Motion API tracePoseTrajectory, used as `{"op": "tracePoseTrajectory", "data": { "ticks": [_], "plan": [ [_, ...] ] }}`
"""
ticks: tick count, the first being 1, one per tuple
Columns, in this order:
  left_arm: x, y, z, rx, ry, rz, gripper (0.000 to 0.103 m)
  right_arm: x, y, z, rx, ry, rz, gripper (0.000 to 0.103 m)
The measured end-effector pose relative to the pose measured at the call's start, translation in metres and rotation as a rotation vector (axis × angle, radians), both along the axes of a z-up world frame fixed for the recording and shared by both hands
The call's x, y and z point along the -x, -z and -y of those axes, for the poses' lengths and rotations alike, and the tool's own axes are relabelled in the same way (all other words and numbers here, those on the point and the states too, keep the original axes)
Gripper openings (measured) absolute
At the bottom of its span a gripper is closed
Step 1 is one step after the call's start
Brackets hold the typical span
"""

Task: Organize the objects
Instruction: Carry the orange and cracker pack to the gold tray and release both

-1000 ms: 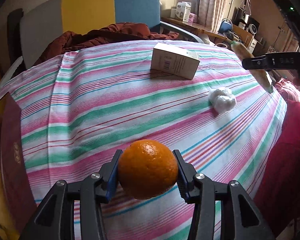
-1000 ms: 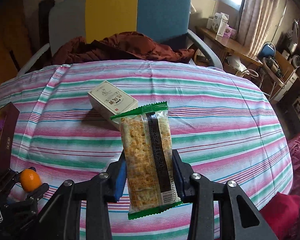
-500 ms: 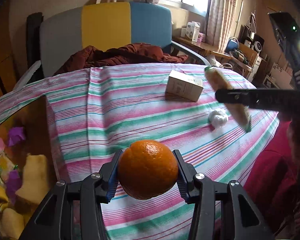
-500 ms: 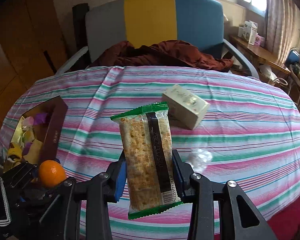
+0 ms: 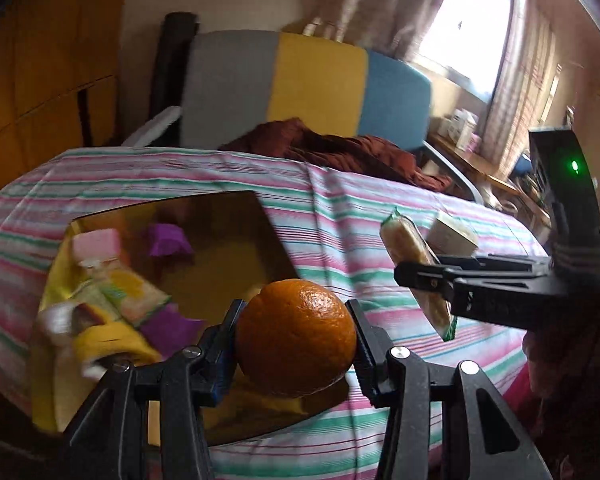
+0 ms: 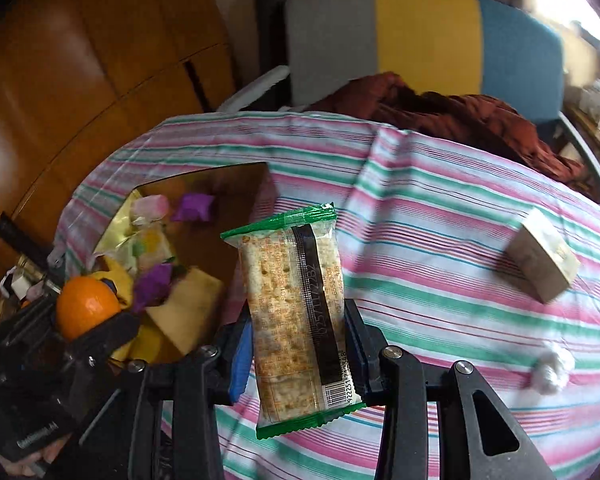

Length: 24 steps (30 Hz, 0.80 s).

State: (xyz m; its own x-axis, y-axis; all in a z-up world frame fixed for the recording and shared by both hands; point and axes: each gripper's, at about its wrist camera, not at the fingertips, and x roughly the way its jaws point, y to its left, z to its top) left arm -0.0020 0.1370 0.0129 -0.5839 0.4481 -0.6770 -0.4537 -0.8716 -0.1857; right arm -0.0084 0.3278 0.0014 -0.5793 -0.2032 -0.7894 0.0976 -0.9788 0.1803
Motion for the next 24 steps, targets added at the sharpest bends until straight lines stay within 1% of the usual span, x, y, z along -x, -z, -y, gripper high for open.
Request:
{"op": "tracePoseTrajectory", "data": {
  "ticks": [6, 10, 16, 21, 24],
  "plan": [
    [0.012, 0.002, 0.057, -0.013, -0.143, 0.006, 0.049, 0.016, 0.003, 0.053, -0.008, -0.111, 0.013, 0.041],
    [0.014, 0.004, 0.080, -0.023, -0.194, 0.013, 0.049, 0.025, 0.007, 0.081, -0.019, -0.164, 0.025, 0.041],
    [0.020, 0.005, 0.105, -0.092, -0.229, 0.047, 0.049, 0.039, 0.009, 0.102, -0.021, -0.194, 0.041, 0.041],
    [0.026, 0.006, 0.109, -0.122, -0.216, 0.052, 0.049, 0.056, 0.003, 0.114, -0.018, -0.214, 0.039, 0.041],
    [0.039, 0.005, 0.108, -0.140, -0.223, 0.062, 0.049, 0.067, 0.002, 0.122, -0.024, -0.228, 0.042, 0.041]
  ]
}}
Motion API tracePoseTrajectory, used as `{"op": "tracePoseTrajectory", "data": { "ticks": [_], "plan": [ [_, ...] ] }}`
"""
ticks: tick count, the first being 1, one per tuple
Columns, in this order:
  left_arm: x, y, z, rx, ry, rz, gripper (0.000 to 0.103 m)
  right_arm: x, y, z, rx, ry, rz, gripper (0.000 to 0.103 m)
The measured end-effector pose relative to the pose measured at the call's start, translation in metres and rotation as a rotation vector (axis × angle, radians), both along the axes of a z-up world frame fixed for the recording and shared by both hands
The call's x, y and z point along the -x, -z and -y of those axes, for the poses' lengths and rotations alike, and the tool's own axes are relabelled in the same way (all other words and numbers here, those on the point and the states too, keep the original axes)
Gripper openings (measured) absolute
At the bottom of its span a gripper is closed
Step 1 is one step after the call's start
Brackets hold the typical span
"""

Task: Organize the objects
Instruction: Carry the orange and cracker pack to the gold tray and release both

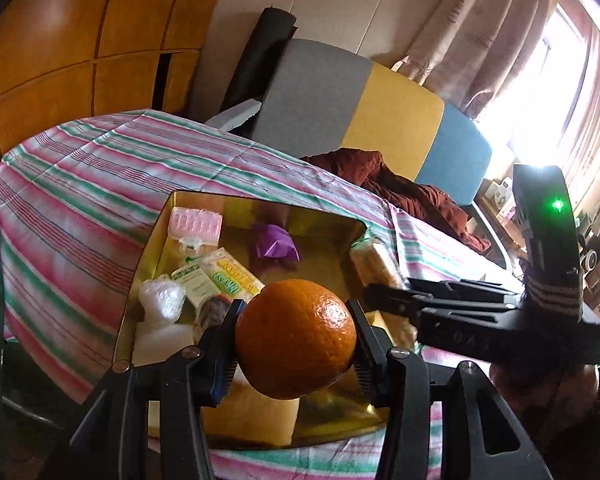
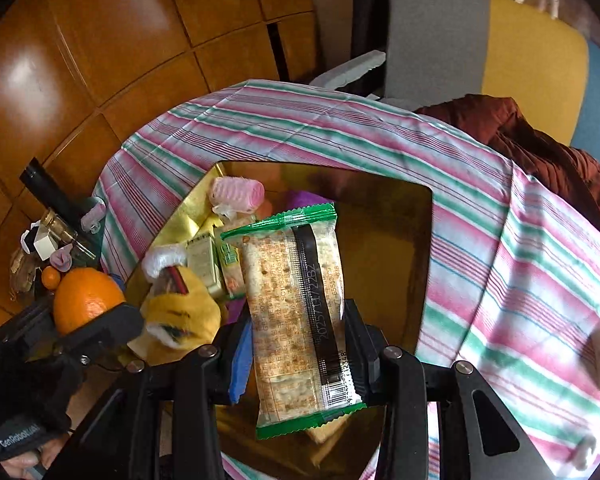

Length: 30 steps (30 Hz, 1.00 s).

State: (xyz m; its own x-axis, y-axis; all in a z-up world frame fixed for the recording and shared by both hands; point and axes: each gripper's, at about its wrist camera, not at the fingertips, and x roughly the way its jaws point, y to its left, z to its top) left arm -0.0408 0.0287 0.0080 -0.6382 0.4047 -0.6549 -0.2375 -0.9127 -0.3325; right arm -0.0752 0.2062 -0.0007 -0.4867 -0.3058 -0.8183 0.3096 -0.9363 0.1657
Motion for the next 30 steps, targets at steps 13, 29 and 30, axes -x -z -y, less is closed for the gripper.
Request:
{"op": "tracePoseTrajectory", "data": {
  "ticks": [13, 29, 30],
  "plan": [
    [0.074, 0.013, 0.012, -0.034, -0.156, 0.062, 0.055, 0.045, 0.016, 0.015, 0.116, 0.021, 0.058, 0.045],
    [0.021, 0.021, 0.008, 0.150, -0.180, 0.016, 0.055, 0.002, 0.025, 0.015, -0.059, 0.045, -0.010, 0.079],
    [0.020, 0.020, 0.008, 0.155, -0.181, 0.013, 0.055, -0.001, 0.024, 0.014, -0.063, 0.053, -0.016, 0.082]
  ]
}}
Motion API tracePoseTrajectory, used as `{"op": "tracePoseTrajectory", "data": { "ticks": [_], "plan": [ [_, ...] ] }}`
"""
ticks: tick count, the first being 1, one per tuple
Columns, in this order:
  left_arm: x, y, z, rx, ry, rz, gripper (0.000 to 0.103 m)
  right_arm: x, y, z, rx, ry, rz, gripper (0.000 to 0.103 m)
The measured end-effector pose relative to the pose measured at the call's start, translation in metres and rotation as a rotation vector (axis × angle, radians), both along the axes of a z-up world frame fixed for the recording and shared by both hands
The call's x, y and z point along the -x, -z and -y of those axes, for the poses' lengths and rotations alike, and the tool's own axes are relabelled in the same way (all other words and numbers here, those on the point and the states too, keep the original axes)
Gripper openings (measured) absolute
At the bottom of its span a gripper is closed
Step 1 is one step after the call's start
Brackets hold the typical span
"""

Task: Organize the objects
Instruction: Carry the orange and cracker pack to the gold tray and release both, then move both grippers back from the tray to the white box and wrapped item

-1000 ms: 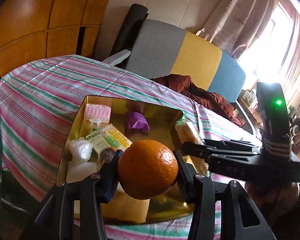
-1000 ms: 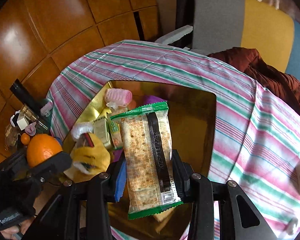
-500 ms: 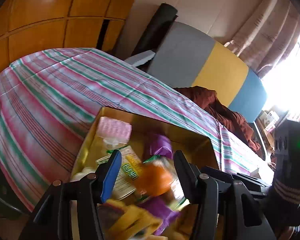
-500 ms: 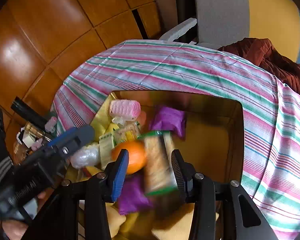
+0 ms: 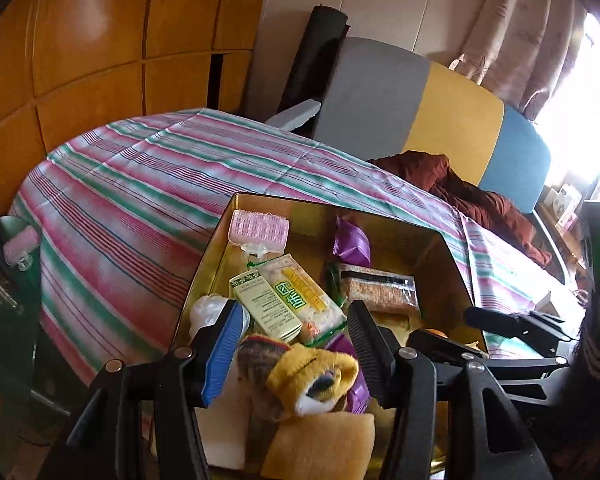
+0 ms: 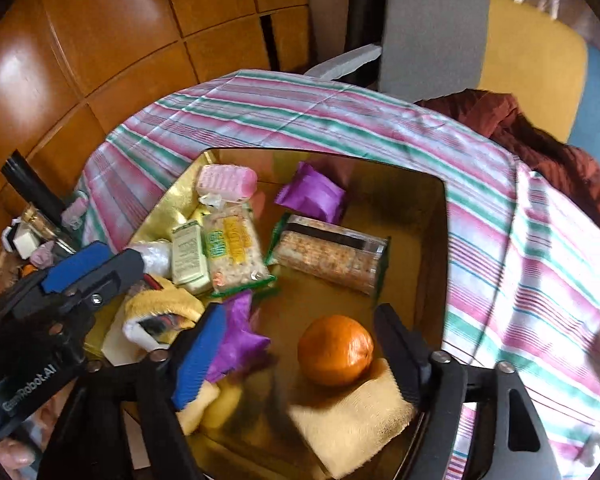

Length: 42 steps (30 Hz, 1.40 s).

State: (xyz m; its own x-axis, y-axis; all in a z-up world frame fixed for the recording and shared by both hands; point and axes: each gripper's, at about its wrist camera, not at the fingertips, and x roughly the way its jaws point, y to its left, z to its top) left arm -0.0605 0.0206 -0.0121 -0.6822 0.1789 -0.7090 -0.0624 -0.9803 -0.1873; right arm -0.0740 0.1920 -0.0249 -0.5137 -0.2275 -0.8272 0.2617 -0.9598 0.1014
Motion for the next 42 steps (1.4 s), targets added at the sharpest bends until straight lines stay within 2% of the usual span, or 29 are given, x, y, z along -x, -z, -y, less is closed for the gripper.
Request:
{"op": "tracePoseTrajectory", "data": {
  "ticks": [4, 9, 22, 29, 42],
  "plan": [
    [-0.009, -0.006, 0.000, 0.019, -0.001, -0.020, 0.055, -0.008, -0.001, -0.006, -0.001, 0.019, -0.010, 0.095],
    [-0.019, -0.010, -0.005, 0.053, 0.001, -0.040, 0.055, -0.019, -0.002, -0.009, -0.028, 0.044, -0.032, 0.103],
    [-0.040, -0.016, -0.027, 0.103, 0.061, -0.082, 0.055, -0.043, -0.010, -0.025, -0.109, 0.136, -0.131, 0.103],
    [-0.045, -0.014, -0.037, 0.102, 0.091, -0.070, 0.055, -0.052, -0.017, -0.044, -0.132, 0.208, -0.166, 0.103],
    [-0.053, -0.012, -0.057, 0.119, 0.141, -0.063, 0.055, -0.074, -0.014, -0.059, -0.178, 0.222, -0.196, 0.103]
  ]
}}
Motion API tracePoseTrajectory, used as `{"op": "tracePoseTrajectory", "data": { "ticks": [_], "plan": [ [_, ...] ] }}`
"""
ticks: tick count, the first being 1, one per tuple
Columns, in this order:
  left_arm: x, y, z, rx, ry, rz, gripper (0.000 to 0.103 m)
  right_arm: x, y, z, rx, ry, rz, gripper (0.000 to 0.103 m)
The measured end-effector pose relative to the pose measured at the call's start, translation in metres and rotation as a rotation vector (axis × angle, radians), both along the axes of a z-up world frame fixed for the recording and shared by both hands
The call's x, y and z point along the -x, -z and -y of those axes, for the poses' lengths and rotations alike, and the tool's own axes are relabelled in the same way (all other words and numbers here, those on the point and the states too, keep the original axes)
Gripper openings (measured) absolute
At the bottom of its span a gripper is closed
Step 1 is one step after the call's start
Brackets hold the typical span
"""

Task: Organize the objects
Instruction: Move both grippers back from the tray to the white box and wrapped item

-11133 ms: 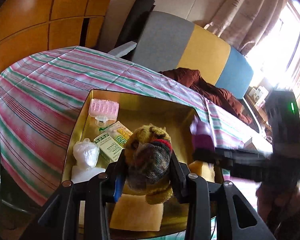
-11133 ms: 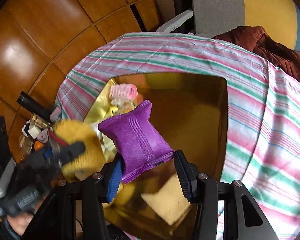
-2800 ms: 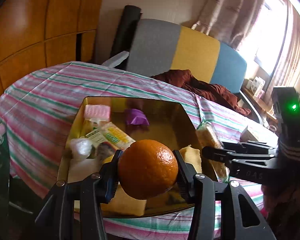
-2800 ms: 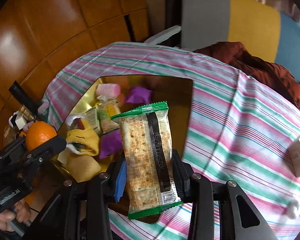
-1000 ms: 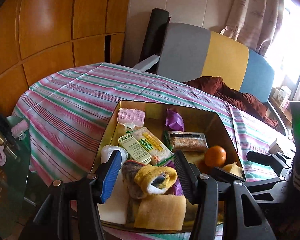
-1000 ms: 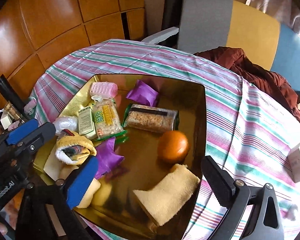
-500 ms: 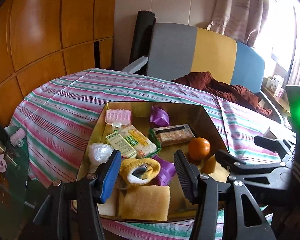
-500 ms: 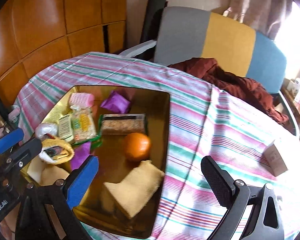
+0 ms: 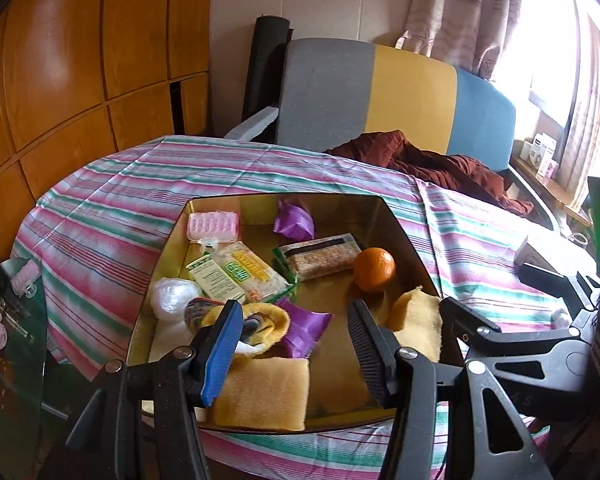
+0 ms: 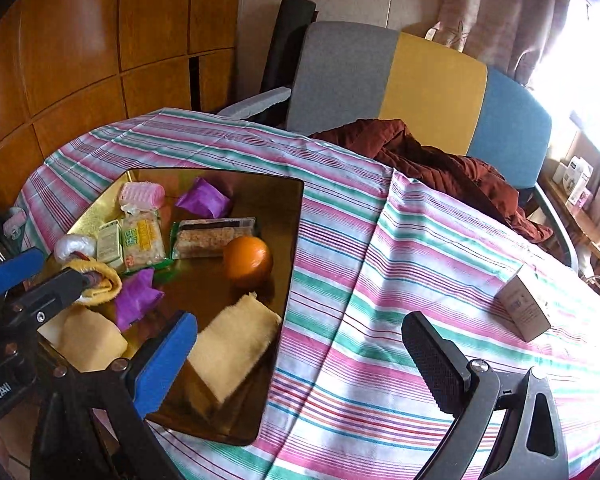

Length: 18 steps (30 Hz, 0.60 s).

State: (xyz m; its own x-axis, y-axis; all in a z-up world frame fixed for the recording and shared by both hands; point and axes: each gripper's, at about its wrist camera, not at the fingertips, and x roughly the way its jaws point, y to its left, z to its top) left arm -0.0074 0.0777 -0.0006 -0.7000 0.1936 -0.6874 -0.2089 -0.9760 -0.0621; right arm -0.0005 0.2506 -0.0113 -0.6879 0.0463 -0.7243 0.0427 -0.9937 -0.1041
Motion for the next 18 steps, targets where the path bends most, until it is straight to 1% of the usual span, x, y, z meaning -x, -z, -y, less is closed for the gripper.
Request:
{"op": "tracePoseTrajectory", "data": {
  "ticks": [8, 18],
  "plan": [
    [-0.004, 0.002, -0.015, 0.008, 0.043, 0.015, 0.055, -0.006, 0.002, -0.016, 0.010, 0.030, -0.003, 0.103],
    [-0.010, 0.006, -0.039, 0.020, 0.123, 0.029, 0.055, -0.012, 0.003, -0.065, 0.022, 0.147, 0.003, 0.103]
  ]
}}
